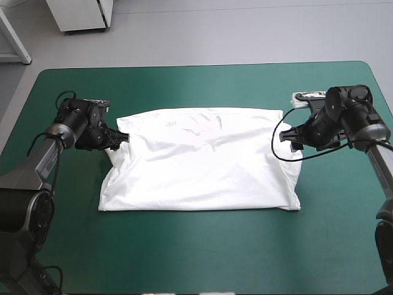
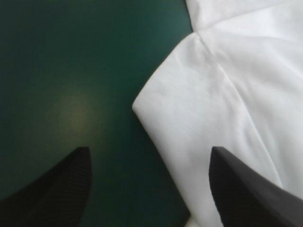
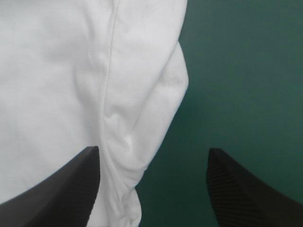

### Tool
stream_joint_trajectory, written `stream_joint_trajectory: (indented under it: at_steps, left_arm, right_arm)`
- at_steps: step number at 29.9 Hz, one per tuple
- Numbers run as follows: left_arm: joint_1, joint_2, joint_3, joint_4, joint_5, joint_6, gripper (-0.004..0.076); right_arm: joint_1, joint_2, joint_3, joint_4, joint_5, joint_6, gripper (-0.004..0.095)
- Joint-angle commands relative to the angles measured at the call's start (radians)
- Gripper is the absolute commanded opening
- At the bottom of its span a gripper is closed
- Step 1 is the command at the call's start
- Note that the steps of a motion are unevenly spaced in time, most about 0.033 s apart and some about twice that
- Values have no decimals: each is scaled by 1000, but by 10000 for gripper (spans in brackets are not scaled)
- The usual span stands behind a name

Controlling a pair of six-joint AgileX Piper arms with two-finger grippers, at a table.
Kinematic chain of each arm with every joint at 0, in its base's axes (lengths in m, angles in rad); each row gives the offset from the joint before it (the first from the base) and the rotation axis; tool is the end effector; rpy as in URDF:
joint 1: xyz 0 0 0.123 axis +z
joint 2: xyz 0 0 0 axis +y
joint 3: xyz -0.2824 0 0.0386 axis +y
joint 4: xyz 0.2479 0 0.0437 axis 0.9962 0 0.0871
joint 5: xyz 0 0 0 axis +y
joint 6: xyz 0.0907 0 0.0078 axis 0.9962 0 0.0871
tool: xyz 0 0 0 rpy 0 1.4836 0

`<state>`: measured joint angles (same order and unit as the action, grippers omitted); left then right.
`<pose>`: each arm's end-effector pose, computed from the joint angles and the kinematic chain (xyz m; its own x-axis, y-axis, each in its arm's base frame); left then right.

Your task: Fold the cloth

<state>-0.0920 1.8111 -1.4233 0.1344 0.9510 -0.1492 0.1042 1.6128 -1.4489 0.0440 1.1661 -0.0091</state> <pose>0.3787 -0.0250 0.2490 -0.9458 0.0166 -0.3244 -0.0102 0.9967 0.0807 0.3292 0.0381 0.3201 -0.9424 -0.0903 -0.3221 -0.1091 0.9932 0.0409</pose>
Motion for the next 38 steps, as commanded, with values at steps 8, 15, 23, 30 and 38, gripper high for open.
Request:
stream_joint_trajectory:
  at_steps: [8,15,23,30,38]
  left_arm:
    - [53,59,-22,-71,-125,-27,443]
    - [112,92,25,-273,-153,105,334]
    - [125,84,53,-375,-198,200,-12]
    - [134,-5,52,-363,-205,207,-8]
    - [132,-171,52,-359,-308,207,-9]
  right_arm:
    - [-8,-40,-32,48,1,-29,543]
    - [-8,-40,-32,47,-8,-33,511]
    - [-8,-40,-32,56,-8,-34,509]
    - [-8,-40,-32,60,-6,-39,507]
    - [-8,-40,-32,64,-17,-41,507]
